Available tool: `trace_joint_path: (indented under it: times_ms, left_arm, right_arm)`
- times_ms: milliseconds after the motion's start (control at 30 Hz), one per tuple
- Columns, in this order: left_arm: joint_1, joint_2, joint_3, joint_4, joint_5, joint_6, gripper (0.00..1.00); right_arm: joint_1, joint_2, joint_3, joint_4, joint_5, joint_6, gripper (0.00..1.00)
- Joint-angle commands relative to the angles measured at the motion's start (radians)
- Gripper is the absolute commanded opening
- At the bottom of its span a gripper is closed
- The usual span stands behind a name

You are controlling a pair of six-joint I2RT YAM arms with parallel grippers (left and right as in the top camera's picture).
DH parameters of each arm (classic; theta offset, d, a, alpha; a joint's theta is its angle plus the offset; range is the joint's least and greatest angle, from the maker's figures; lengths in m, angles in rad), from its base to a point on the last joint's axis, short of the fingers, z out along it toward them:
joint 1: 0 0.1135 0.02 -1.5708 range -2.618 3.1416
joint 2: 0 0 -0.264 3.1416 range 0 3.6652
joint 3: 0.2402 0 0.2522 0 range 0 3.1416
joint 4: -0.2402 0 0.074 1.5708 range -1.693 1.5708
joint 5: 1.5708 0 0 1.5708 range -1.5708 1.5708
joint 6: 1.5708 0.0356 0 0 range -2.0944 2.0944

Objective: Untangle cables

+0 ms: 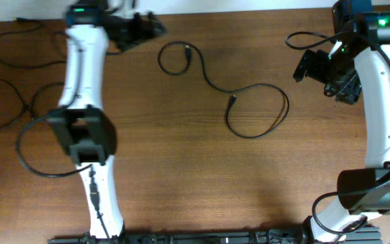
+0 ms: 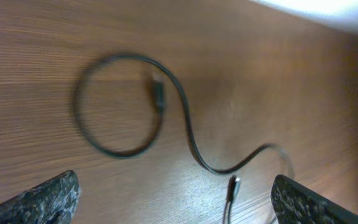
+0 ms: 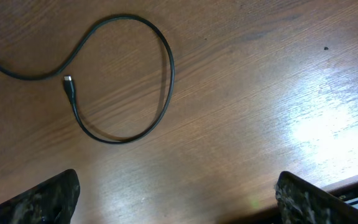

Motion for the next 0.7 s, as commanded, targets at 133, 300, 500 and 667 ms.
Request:
trace_joint_path:
  times_ms: [133,300,500,667]
  left_arm:
    - [-0.252,0.012,0.018,0.060,-0.563,0.232,0.99]
    - [-0.251,0.119,0.018,0.089,-0.560,0.249,0.94]
    - [-0.244,0.212,0.018,0.076,-0.431,0.257,0.78]
    - [-0.243,0.272,0.017,0.070,-0.432,0.257,0.65]
  right_arm:
    - [-0.002,-0.011,0.006,0.001,0.002,0.002,0.98]
    - [-0.002,-0.011,0.006,0.001,0.002,0.002,0.98]
    - [-0.002,-0.011,0.006,0.001,0.002,0.002,0.98]
    - [-0.002,-0.011,0.006,0.001,0.002,0.002,0.98]
